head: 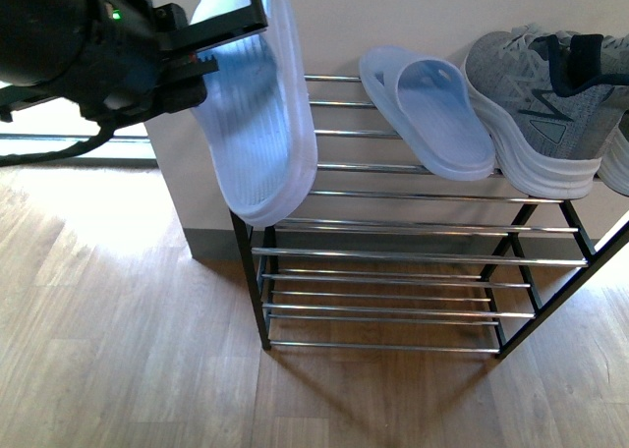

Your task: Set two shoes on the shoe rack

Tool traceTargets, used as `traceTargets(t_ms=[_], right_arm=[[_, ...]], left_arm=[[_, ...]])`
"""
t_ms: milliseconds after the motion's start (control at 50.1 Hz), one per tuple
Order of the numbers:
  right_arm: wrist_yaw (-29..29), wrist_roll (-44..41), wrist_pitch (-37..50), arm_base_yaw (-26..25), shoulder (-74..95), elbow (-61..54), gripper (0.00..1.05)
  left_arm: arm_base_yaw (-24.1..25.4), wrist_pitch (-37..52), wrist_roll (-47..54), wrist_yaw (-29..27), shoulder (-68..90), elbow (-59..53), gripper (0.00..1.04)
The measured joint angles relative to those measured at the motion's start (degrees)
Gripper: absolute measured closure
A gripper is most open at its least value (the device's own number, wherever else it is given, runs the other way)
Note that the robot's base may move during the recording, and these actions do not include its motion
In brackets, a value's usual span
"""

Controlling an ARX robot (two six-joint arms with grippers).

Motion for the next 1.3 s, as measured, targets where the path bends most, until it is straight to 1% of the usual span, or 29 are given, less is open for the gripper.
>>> traceTargets(t_ms=[220,340,400,479,759,1199,1239,1299], right_arm=[[0.0,0.0,0.0,0.0,0.0,0.0,0.09],[0.0,0.0,0.0,0.0,0.0,0.0,0.09],[0.0,0.0,0.0,0.0,0.0,0.0,0.09],[0.0,0.0,0.0,0.0,0.0,0.0,0.09],[0.0,0.0,0.0,0.0,0.0,0.0,0.09],[0.0,0.0,0.0,0.0,0.0,0.0,0.09],[0.0,0.0,0.0,0.0,0.0,0.0,0.09],[0.0,0.0,0.0,0.0,0.0,0.0,0.09]], left_arm=[[-0.98,-5.46,5.73,2.16,12.11,15.98,1.03],[-1.79,-7.43,7.82,2.71,16.35,21.64,1.03],[-2.01,-8.5,8.9,2.05,18.38,23.8,1.03],[-1.75,-9.42,9.64,-0.15,20.13,25.18,1.03],[0.2,-9.81,10.82,0.2,23.08,26.58,1.03],[-0.37,-9.25,11.02,0.85,25.75,29.09,1.03],[-0.46,-9.22,10.8,1.77,25.79,29.16,0.98],[-0.7,-9.22,10.27,2.27,25.79,29.16,0.85]])
